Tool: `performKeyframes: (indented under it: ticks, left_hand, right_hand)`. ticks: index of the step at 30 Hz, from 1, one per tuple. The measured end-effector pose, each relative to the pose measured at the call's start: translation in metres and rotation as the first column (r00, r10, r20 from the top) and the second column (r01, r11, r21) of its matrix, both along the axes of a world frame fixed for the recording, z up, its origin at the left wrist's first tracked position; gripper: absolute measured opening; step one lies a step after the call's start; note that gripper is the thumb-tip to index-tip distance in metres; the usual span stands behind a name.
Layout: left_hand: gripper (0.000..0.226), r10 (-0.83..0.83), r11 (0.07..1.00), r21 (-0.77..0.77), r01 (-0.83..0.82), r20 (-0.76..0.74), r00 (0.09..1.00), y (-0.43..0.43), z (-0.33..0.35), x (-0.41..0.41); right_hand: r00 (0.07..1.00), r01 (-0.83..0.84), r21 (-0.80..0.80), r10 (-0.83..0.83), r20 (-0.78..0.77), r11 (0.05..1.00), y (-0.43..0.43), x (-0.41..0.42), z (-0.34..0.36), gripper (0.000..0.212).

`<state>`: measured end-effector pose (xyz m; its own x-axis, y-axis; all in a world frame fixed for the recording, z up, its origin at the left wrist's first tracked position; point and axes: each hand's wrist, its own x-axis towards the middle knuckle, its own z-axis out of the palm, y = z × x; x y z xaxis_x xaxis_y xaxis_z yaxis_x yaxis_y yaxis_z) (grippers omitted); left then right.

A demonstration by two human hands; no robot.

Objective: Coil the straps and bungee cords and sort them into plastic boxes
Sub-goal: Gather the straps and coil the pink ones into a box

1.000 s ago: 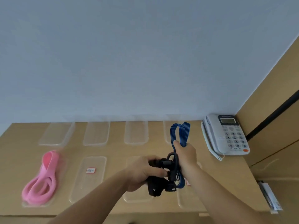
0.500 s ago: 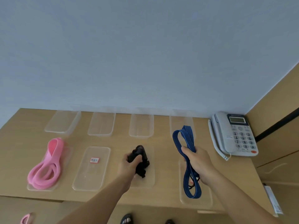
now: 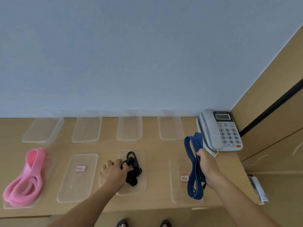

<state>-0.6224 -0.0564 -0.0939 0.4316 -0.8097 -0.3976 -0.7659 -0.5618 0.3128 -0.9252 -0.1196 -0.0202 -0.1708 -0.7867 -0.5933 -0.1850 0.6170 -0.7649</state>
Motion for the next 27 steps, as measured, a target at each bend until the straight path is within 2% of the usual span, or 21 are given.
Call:
performKeyframes:
  ticks: [3, 6, 9, 12, 15, 18, 21, 23, 25, 27]
  left_hand:
    - [0.049, 0.015, 0.999, -0.04, -0.014, 0.014, 1.0, -0.001, 0.001, -0.005]
    - [0.057, -0.001, 0.991, -0.132, 0.013, 0.089, 0.996, -0.003, 0.009, -0.016]
    - [0.057, -0.112, 0.972, -0.193, 0.137, 0.136, 0.984, -0.009, 0.02, -0.036]
    - [0.056, -0.222, 0.954, -0.179, 0.242, 0.128, 0.967, -0.019, 0.027, -0.057]
    - [0.056, -0.296, 0.941, -0.146, 0.307, 0.089, 0.951, -0.022, 0.029, -0.073]
    - [0.055, -0.327, 0.94, -0.084, 0.33, 0.043, 0.944, -0.02, 0.031, -0.08]
    - [0.056, -0.347, 0.938, -0.01, 0.348, 0.021, 0.938, -0.015, 0.035, -0.081]
    - [0.057, -0.343, 0.939, 0.005, 0.343, 0.003, 0.939, -0.012, 0.04, -0.077]
    - [0.058, -0.316, 0.949, -0.018, 0.316, -0.021, 0.948, -0.009, 0.047, -0.069]
    - [0.057, -0.271, 0.961, -0.071, 0.267, -0.055, 0.961, -0.004, 0.06, -0.057]
  right_hand:
    - [0.997, -0.047, -0.014, 0.046, -0.055, 0.999, -0.008, -0.009, -0.012, 0.012]
    - [0.984, -0.156, -0.023, 0.154, -0.09, 0.987, -0.017, -0.015, -0.027, 0.013]
    - [0.973, -0.187, -0.03, 0.181, -0.143, 0.982, -0.023, -0.019, -0.045, 0.019]
    - [0.948, -0.199, -0.064, 0.175, -0.264, 0.978, -0.026, -0.024, -0.055, 0.024]
    - [0.838, -0.304, -0.057, 0.238, -0.491, 0.951, -0.028, -0.028, -0.058, 0.02]
    - [0.671, -0.396, 0.021, 0.305, -0.676, 0.918, -0.027, -0.028, -0.058, 0.034]
    - [0.566, -0.447, -0.004, 0.279, -0.775, 0.895, -0.023, -0.023, -0.055, 0.06]
    - [0.528, -0.51, -0.109, 0.211, -0.823, 0.853, -0.02, -0.013, -0.044, 0.073]
    - [0.508, -0.608, -0.198, 0.185, -0.842, 0.769, -0.017, 0.004, -0.032, 0.068]
    - [0.461, -0.719, -0.191, 0.253, -0.851, 0.668, -0.012, 0.029, -0.019, 0.061]
